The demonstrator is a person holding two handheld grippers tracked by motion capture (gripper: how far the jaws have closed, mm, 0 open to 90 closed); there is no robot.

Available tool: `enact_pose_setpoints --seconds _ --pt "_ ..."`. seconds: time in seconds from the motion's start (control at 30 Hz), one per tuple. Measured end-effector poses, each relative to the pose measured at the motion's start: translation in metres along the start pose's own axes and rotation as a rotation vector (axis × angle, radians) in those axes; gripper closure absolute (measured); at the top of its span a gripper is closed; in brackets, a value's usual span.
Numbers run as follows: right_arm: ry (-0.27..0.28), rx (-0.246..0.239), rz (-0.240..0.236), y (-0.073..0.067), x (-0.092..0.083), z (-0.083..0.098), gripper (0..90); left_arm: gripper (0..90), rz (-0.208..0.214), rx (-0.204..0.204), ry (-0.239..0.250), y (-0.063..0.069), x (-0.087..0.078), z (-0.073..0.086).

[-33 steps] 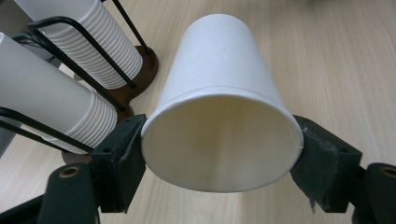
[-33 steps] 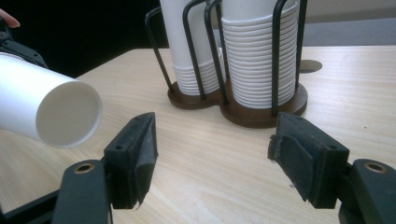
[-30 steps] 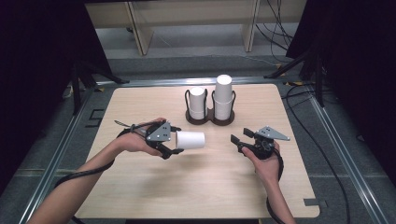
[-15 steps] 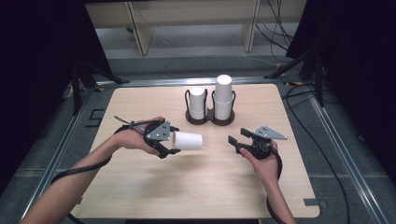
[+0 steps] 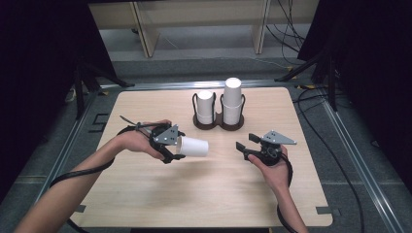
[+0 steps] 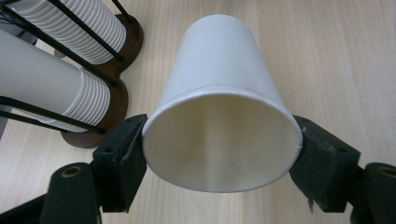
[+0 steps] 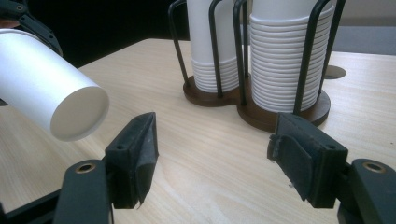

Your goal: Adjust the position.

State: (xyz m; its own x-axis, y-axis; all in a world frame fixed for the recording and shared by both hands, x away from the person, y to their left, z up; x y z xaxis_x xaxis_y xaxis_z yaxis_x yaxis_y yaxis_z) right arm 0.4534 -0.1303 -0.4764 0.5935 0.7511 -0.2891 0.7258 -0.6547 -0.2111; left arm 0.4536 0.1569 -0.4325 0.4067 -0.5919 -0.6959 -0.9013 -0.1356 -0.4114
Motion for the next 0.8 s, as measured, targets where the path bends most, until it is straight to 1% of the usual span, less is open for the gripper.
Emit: enact_pose_setpoints --seconds 0.03,0.07,0.1,0.13,0.17,0.2,0.23,0.27,0.3,0.33,0.37,0.4,0.5,0.53,0.57,0.6,0.63,0.67,0.7,0.73,0.77,0.8 --pt "-0.002 0.03 -0.009 -0.003 0.0 0.0 31.7 25.2 0.0 -0.001 -0.004 -0.001 0.0 0.0" --pt "0.002 0.013 -0.006 -0.002 0.001 0.0 31.7 25.3 0.015 0.002 -0.015 -0.001 0.0 0.0" --pt "0.001 -0.003 0.006 -0.001 0.001 -0.001 31.7 25.3 0.015 0.002 -0.015 -0.001 0.0 0.0" --pt "0.0 0.003 -0.003 -0.002 0.001 -0.001 31.7 25.3 0.015 0.009 -0.024 -0.002 -0.001 -0.001" --pt "-0.006 0.006 0.0 -0.002 0.001 -0.001 31.6 25.3 0.015 0.015 -0.029 -0.003 -0.001 -0.001" --pt "-0.003 0.002 -0.009 -0.002 0.001 -0.001 31.6 25.3 0.016 0.019 -0.033 -0.003 -0.001 -0.001" --pt "-0.017 0.017 -0.004 -0.003 0.001 0.0 31.6 25.3 0.018 0.027 -0.039 -0.003 -0.001 -0.001" --pt "-0.01 0.005 -0.015 -0.003 0.002 -0.001 31.6 25.3 0.013 0.034 -0.039 -0.004 -0.001 -0.002" --pt "-0.01 0.005 -0.015 -0.003 0.002 -0.001 31.6 25.3 0.013 0.034 -0.039 -0.004 -0.001 -0.002" --pt "-0.007 0.021 -0.02 -0.005 0.002 0.0 31.6 25.3 0.013 0.035 -0.042 -0.005 -0.001 -0.003" --pt "-0.016 0.032 -0.015 -0.006 0.002 0.0 31.6 25.4 0.021 0.041 -0.052 -0.005 -0.003 -0.004" --pt "-0.012 0.006 -0.012 -0.005 0.002 -0.001 31.6 25.4 0.026 0.042 -0.057 -0.005 -0.003 -0.004" --pt "-0.013 0.01 -0.014 -0.006 0.003 -0.001 31.5 25.4 0.03 0.047 -0.067 -0.005 -0.004 -0.004" --pt "-0.009 -0.015 -0.007 -0.005 0.003 -0.001 31.4 25.4 0.033 0.051 -0.075 -0.005 -0.004 -0.004" --pt "-0.007 -0.014 -0.014 -0.005 0.004 -0.001 31.4 25.4 0.037 0.067 -0.095 -0.006 -0.005 -0.005" --pt "-0.004 -0.01 -0.018 -0.006 0.005 -0.001 31.4 25.4 0.039 0.072 -0.102 -0.007 -0.005 -0.005" --pt "-0.001 -0.017 -0.019 -0.006 0.005 -0.002 31.4 25.4 0.043 0.072 -0.109 -0.007 -0.006 -0.005" --pt "-0.005 0.021 -0.032 -0.01 0.006 -0.001 31.4 25.4 0.051 0.073 -0.117 -0.007 -0.006 -0.006" --pt "-0.004 -0.016 -0.028 -0.008 0.006 -0.002 31.4 25.4 0.056 0.077 -0.123 -0.007 -0.006 -0.006" --pt "-0.01 -0.011 -0.028 -0.009 0.005 -0.002 31.4 25.3 0.056 0.077 -0.123 -0.007 -0.006 -0.006" --pt "-0.01 -0.012 -0.031 -0.01 0.006 -0.003 31.4 25.3 0.058 0.084 -0.137 -0.007 -0.006 -0.007" --pt "-0.015 0.008 -0.041 -0.012 0.007 -0.002 31.4 25.3 0.061 0.089 -0.144 -0.006 -0.007 -0.007"
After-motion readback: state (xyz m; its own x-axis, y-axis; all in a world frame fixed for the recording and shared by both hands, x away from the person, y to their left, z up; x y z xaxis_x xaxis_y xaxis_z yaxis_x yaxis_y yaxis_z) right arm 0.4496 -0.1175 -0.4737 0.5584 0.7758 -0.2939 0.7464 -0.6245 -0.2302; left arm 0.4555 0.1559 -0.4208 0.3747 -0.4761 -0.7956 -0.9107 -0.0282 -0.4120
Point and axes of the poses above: each handheld gripper's, and its own axes: x roughly forward along the jaws, z roughly out of its underside, y roughly to its right, the point moved 6 cm from there along x, roughly forward along the jaws, and after that the axes turned 8 degrees about -z, right-handed, at the moved point
